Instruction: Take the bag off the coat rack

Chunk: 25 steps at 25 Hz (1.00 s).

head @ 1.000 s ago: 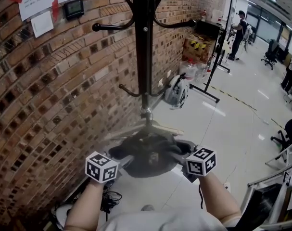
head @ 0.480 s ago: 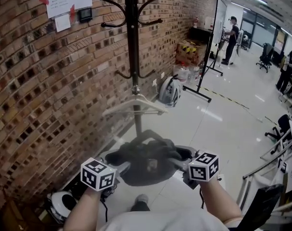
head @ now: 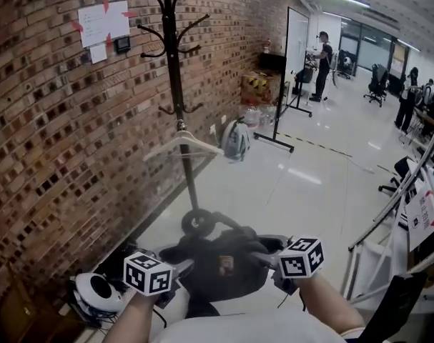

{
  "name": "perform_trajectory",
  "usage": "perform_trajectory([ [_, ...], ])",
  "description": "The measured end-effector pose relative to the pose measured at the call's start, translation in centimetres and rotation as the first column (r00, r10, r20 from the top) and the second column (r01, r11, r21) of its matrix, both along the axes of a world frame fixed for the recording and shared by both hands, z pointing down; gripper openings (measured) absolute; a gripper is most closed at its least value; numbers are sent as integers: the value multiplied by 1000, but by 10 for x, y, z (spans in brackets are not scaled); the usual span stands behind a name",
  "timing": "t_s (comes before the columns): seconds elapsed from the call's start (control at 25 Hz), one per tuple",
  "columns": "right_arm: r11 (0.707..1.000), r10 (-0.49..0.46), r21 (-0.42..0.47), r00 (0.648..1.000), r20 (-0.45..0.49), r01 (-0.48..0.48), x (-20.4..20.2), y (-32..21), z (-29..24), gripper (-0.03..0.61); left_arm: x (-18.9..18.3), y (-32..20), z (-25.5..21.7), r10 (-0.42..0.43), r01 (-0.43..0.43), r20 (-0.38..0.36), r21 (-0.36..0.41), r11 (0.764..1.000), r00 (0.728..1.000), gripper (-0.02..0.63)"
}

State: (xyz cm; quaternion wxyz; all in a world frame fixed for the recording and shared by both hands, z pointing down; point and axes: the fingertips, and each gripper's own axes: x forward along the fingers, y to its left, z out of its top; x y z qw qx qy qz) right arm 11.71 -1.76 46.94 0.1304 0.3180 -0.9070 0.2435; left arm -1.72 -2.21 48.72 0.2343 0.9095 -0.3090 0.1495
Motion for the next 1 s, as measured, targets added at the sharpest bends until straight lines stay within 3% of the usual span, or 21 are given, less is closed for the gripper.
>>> perform_trajectory([
  [0.16, 1000, 4, -18, 1000, -7, -4, 13, 53, 9, 212, 13, 55, 11, -4, 3, -7, -32, 999, 1000, 235],
  [0.36, 1000, -20, 2, 1000, -6, 20, 20, 90, 5, 213, 19, 95, 7, -30, 30, -3, -16, 999, 1000, 235],
  [1.0, 997, -72, 28, 997, 31, 71, 6, 110, -1, 212, 5, 120, -6, -82, 82, 22, 4, 997, 996, 235],
])
